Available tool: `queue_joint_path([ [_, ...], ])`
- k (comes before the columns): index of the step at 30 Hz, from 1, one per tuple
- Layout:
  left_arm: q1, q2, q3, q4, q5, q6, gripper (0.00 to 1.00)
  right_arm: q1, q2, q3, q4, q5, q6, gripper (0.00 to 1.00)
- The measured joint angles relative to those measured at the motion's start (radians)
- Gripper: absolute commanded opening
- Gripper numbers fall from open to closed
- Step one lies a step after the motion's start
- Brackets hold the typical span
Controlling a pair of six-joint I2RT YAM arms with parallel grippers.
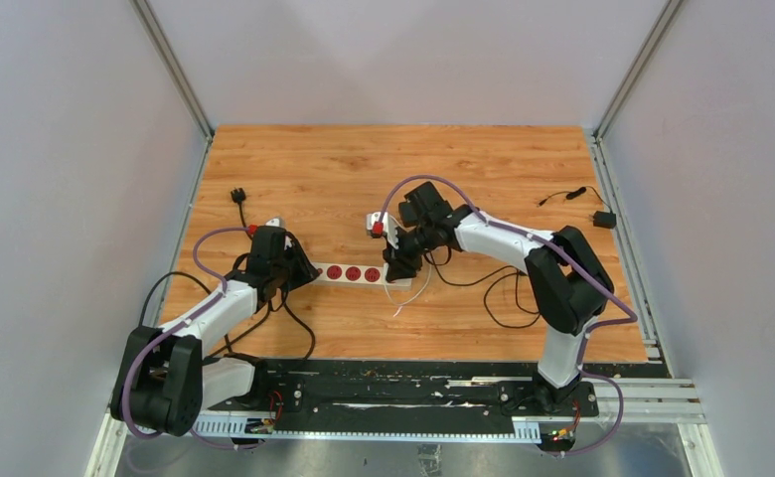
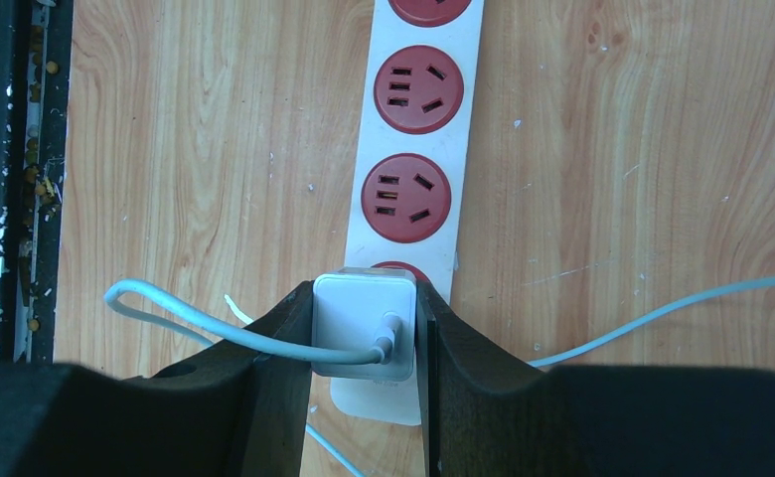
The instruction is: Insert the plug
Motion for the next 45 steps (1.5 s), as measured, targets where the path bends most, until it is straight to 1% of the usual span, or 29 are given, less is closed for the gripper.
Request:
queue_joint_path([
  [11, 0.0, 0.0, 0.0, -0.003, -0.001, -0.008, 0.41, 0.007, -0.077, -0.145, 0.19, 0.04, 0.074, 0.0],
  [21, 0.0, 0.002, 0.0, -0.003, -0.001, -0.011, 0.41, 0.035, -0.063, -0.154, 0.214, 0.109, 0.096, 0.0],
  [29, 0.0, 0.012, 0.011, -0.011, 0.0, -0.011, 0.41, 0.035, -0.068, -0.193, 0.287, 0.125, 0.135, 0.0],
  [36, 0.0, 0.025, 0.024, -0.024, 0.001, -0.011, 0.41, 0.048, -0.11, -0.31, 0.463, 0.172, 0.188, 0.0],
  [45, 0.0, 0.044, 0.047, -0.047, 0.001, -0.006, 0.41, 0.05, -0.129, -0.375, 0.583, 0.197, 0.281, 0.0],
])
